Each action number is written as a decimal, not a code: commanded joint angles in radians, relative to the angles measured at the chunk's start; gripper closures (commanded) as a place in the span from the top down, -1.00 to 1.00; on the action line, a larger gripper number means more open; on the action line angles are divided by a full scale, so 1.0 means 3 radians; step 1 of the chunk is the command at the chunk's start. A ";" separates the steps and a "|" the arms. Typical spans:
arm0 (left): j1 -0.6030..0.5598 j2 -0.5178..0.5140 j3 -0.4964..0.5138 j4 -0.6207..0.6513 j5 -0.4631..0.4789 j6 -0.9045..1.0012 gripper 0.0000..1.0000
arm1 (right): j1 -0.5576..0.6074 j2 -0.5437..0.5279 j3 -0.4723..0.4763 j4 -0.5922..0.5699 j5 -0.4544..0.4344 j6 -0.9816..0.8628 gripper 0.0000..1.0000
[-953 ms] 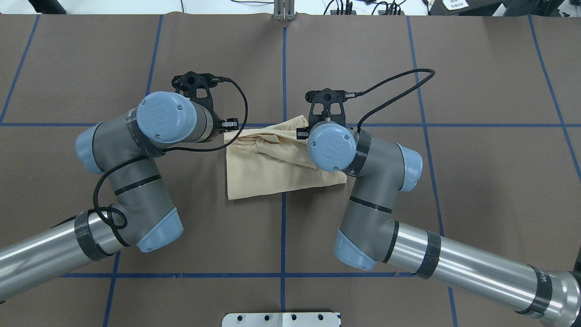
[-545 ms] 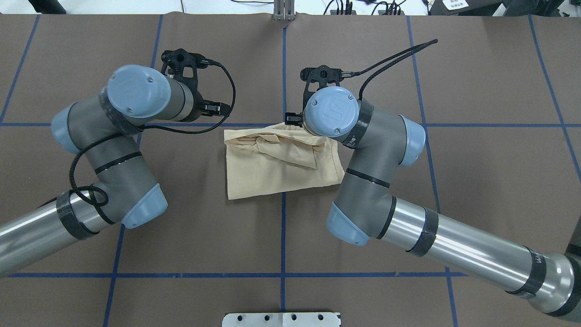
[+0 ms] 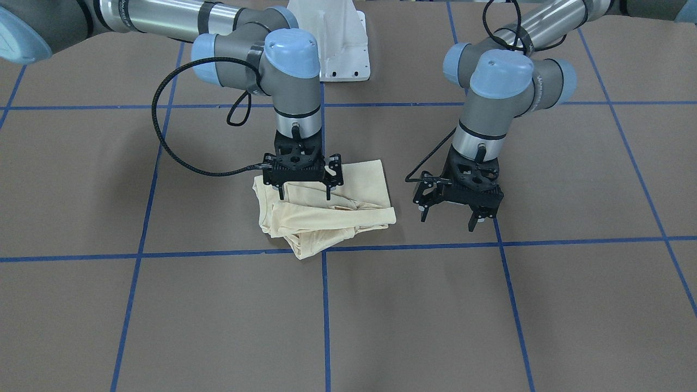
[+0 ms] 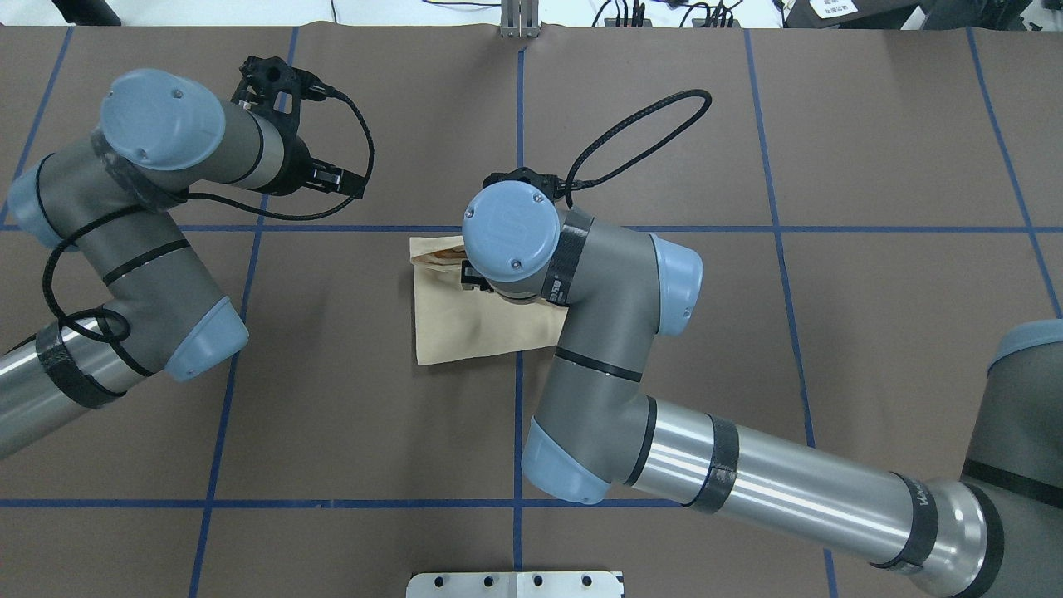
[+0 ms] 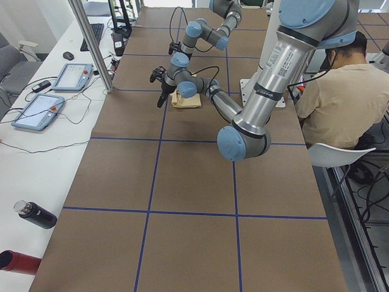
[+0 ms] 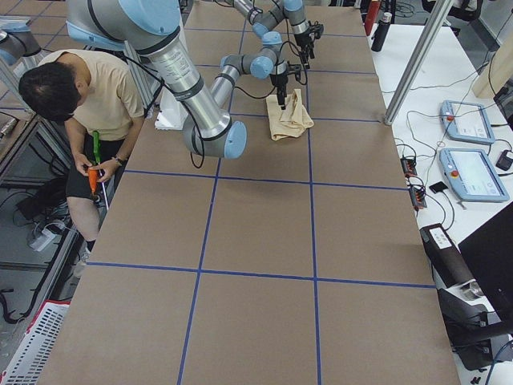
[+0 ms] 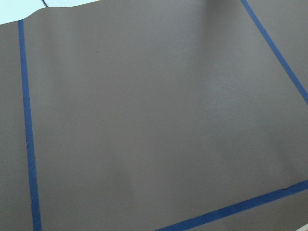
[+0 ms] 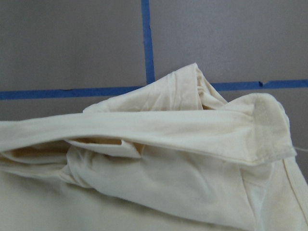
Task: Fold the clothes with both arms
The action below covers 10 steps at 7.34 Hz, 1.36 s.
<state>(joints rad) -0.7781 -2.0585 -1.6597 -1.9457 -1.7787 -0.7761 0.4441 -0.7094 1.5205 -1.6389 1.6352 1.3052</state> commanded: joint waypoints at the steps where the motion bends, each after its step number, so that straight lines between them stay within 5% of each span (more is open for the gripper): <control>1: -0.0009 0.0015 -0.0005 -0.0008 -0.0007 0.0000 1.00 | -0.0120 0.0023 -0.0113 0.0002 -0.0295 0.0047 0.74; 2: -0.0009 0.0015 -0.0010 -0.0008 -0.0007 -0.0005 1.00 | -0.0120 0.0023 -0.0215 0.0043 -0.0332 0.0027 0.55; 5: -0.0009 0.0025 -0.0026 -0.0008 -0.0007 -0.0016 1.00 | -0.0115 0.0094 -0.0482 0.0411 -0.0460 0.0021 0.53; 6: -0.0009 0.0040 -0.0031 -0.0008 -0.0007 -0.0021 1.00 | -0.0075 0.0160 -0.0502 0.0411 -0.0501 -0.0019 0.34; 8: -0.0009 0.0051 -0.0051 -0.0008 -0.0007 -0.0031 1.00 | 0.0190 0.0191 -0.0665 0.0421 -0.0521 -0.0381 0.29; 10: -0.0009 0.0051 -0.0056 -0.0008 -0.0002 -0.0041 1.00 | 0.0390 0.0242 -0.1114 0.0879 -0.0695 -0.0622 0.28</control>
<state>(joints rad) -0.7808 -2.0437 -1.6757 -1.9475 -1.7800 -0.7864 0.5169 -0.6480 1.2673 -1.4628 1.4472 1.1687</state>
